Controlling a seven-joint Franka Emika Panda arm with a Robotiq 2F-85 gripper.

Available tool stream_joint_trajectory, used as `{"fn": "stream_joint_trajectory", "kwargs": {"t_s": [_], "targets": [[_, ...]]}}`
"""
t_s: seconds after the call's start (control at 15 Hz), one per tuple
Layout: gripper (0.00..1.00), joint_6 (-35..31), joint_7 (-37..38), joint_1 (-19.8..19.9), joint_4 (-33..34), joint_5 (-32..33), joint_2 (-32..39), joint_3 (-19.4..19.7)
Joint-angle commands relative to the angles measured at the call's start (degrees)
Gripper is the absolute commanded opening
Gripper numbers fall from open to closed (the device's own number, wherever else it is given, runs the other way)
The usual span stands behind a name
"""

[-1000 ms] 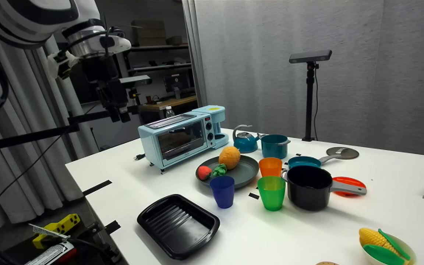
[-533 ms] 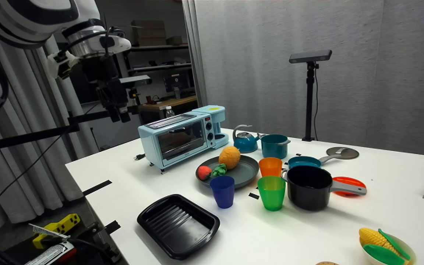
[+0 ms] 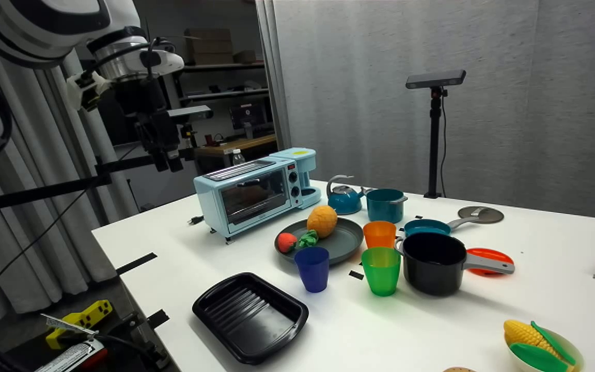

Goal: Pick the green cup and pour the potato fries into the black pot

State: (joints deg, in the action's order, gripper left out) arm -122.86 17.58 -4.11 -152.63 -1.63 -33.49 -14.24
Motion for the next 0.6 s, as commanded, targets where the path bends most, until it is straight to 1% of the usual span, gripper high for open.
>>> {"fn": "stream_joint_trajectory", "kwargs": {"t_s": [0.0, 0.47, 0.53], "targets": [[1.0, 0.1, 0.3, -0.7, 0.1, 0.5, 0.1, 0.7], [1.0, 0.4, 0.9, -0.6, 0.1, 0.2, 0.4, 0.6], [1.0, -3.1, -7.0, 2.7, -4.2, 2.8, -0.5, 6.9]]}}
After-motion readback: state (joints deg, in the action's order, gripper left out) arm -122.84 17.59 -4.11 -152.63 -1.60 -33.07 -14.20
